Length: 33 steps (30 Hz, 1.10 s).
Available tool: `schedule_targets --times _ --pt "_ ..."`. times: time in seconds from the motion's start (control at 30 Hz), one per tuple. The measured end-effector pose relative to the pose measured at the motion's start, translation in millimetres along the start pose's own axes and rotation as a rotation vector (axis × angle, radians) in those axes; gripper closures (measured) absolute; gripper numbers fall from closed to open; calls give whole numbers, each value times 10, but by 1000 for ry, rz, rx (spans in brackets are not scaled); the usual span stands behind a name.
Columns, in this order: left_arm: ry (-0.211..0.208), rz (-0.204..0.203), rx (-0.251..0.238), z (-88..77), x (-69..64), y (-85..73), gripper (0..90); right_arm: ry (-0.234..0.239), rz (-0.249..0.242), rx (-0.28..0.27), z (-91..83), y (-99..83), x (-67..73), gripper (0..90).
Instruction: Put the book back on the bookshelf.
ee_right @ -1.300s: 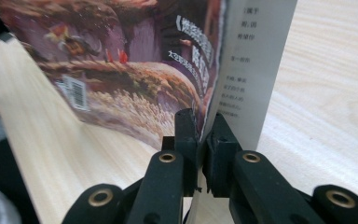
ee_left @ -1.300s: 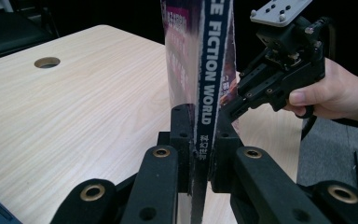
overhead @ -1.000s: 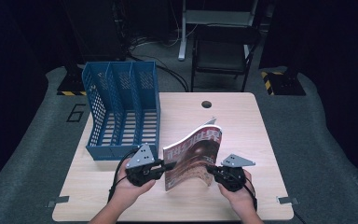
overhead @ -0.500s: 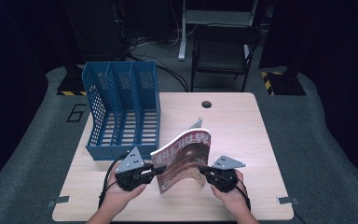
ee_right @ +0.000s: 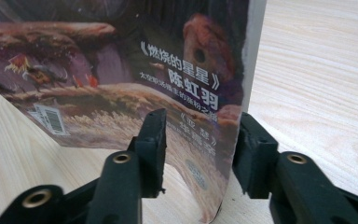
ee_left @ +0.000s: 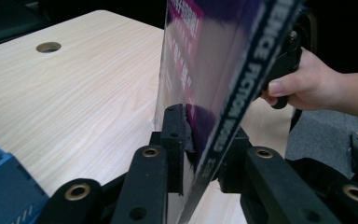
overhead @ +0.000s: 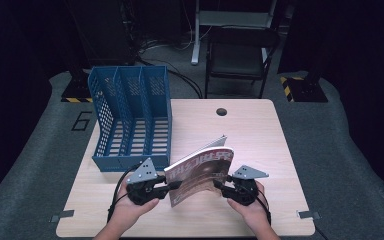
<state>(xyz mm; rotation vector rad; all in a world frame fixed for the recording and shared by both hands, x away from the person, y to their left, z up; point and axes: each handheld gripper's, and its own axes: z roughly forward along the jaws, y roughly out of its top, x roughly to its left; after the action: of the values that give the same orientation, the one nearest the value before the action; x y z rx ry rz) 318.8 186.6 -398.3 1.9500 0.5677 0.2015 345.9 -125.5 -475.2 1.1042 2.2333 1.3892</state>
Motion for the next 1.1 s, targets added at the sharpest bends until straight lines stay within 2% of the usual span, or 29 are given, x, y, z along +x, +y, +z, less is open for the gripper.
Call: schedule_targets --times 0.07,0.13,0.27,0.3,0.33,0.43,0.5,0.6,0.63,0.7,0.9,0.97,1.1 --pt "0 6 4 3 -5 25 738 7 8 -4 -10 0 -5 540" --pt "4 -8 -4 14 -12 47 720 9 7 -1 -20 0 -10 522" --pt "24 -33 22 12 -9 98 666 9 25 -5 -42 -2 -21 509" --pt "26 -31 36 -8 13 139 644 13 14 -7 -52 1 -40 505" --pt "28 -42 28 -14 16 159 637 13 25 -9 -56 0 -38 505" --pt "25 -40 29 -46 30 220 627 14 22 -10 -59 2 -50 505" --pt "29 -13 46 -96 45 333 615 17 26 -14 -62 4 -55 507" --pt "30 -2 50 -116 51 405 611 16 30 -17 -64 6 -53 508" --pt "31 -11 51 -119 47 433 603 17 37 -18 -72 5 -47 507" --pt "33 -4 69 -124 55 486 604 16 33 -20 -72 5 -50 506" --pt "45 -5 78 -143 32 639 588 18 34 -20 -72 1 -50 505" --pt "29 -12 91 -146 34 693 582 19 36 -19 -72 -1 -51 505" --pt "33 -12 107 -133 34 786 556 20 35 -18 -73 -2 -51 504"
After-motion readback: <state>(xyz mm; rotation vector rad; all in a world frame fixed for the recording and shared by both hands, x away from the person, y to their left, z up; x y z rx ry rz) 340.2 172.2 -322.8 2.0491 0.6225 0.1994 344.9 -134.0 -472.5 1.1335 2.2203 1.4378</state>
